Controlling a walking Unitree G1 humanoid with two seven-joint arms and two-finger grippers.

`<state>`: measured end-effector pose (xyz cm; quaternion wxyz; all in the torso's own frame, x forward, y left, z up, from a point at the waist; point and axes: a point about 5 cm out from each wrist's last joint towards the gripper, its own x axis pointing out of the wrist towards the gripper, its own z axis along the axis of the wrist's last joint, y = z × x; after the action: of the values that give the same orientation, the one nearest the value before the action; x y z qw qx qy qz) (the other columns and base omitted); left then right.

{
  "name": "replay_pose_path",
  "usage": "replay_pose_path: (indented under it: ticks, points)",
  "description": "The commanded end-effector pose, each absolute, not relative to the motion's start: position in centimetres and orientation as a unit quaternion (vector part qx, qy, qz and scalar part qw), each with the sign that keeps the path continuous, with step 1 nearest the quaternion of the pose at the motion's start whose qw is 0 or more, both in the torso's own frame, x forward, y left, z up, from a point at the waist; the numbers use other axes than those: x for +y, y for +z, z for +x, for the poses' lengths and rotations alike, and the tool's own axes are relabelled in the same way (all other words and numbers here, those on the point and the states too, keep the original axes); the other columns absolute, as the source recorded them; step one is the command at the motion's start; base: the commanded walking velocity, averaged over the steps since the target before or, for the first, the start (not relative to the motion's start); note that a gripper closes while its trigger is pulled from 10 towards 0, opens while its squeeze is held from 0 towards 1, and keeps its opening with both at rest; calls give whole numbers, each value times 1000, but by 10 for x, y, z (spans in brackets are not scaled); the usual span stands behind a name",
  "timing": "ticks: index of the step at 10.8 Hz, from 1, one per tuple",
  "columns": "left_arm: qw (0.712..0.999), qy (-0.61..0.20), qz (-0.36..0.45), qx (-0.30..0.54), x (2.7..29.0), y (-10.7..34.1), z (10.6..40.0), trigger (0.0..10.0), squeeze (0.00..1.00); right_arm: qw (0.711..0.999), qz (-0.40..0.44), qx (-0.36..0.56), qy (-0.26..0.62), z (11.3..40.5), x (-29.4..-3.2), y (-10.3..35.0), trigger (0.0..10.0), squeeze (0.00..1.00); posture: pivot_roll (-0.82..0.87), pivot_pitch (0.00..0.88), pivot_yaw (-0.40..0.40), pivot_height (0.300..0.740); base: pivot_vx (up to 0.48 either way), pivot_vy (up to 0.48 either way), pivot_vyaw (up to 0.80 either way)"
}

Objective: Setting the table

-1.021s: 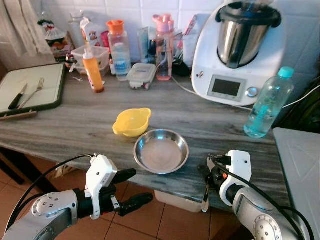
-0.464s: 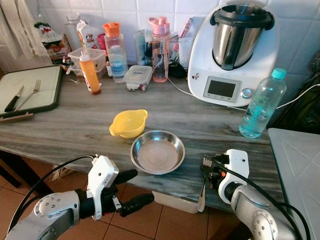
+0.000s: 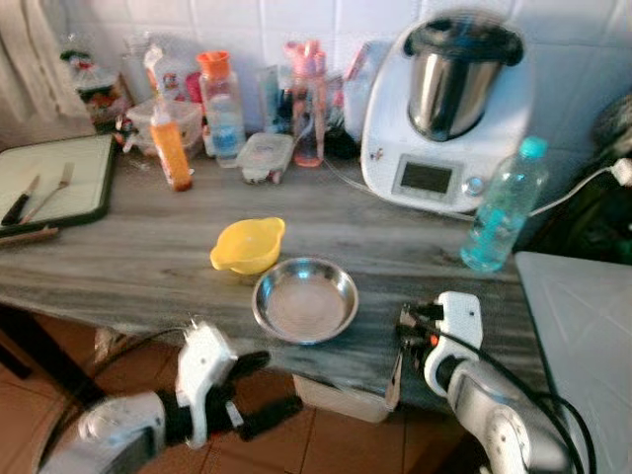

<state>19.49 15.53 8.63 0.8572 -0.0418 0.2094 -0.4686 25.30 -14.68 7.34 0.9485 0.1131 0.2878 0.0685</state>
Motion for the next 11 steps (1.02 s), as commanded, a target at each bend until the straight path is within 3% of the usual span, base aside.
replay_pose_path:
  ticks: [1, 7, 9, 11]
  points:
    - [857, -469, -32, 209, 156, 84, 195, 10000, 0, 930, 105, 347, 57, 245, -148, 49, 0, 0, 122, 7, 38, 740, 0, 0, 0]
    - [853, -484, -30, 196, 153, 80, 194, 10000, 0, 962, 25, 266, 55, 291, -150, 64, 0, 0, 130, 15, 43, 740, 0, 0, 0]
    - [861, -476, -49, 173, 165, 108, 203, 10000, 0, 962, 19, 266, 59, 291, -149, 60, 0, 0, 142, 17, 32, 740, 0, 0, 0]
    - [897, -427, -57, 101, 174, 144, 221, 10000, 0, 962, 14, 267, 58, 289, -153, 55, 0, 0, 142, 15, 25, 740, 0, 0, 0]
